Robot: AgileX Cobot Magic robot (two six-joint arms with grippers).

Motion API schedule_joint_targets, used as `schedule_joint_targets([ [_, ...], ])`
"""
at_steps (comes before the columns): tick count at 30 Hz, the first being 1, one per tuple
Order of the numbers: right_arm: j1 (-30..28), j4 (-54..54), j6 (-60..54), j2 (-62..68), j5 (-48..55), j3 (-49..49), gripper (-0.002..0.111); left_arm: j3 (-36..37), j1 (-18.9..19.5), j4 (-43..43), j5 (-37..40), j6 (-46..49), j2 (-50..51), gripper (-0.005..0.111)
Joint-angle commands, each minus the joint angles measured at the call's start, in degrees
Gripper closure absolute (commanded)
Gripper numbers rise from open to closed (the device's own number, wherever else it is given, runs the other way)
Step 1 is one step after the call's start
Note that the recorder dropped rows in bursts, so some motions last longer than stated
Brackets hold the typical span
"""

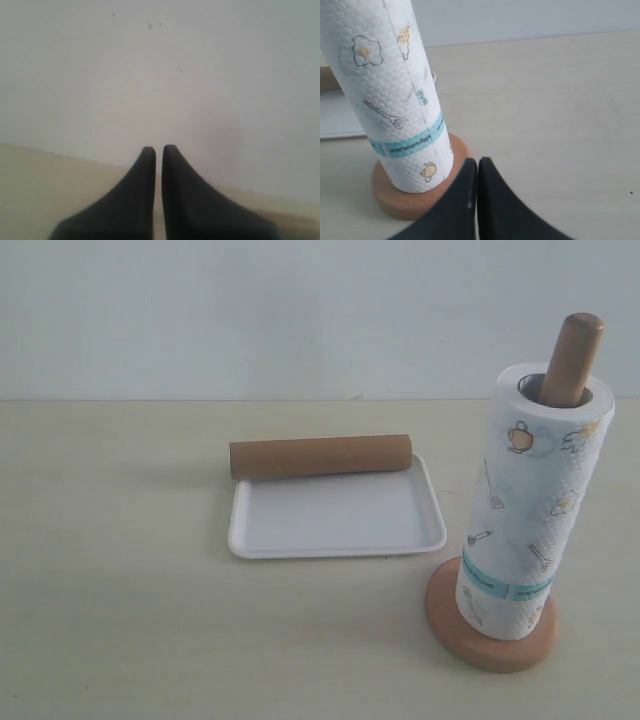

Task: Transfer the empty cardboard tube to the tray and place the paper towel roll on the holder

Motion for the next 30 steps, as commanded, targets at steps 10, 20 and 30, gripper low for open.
schedule_joint_targets([
  [10, -0.4, 0.0, -0.16, -0.28, -0.32, -0.04, 0.108, 0.24, 0.13, -0.95, 21.1, 11.03, -0.15, 0.103],
  [20, -0.4, 0.0, -0.16, -0.28, -0.32, -0.04, 0.108, 0.24, 0.13, -1.58, 22.19, 11.03, -0.15, 0.103],
  [30, -0.4, 0.0, -0.16, -0.28, -0.32, -0.04, 0.108, 0.24, 0.13, -1.58, 22.19, 11.03, -0.15, 0.103],
])
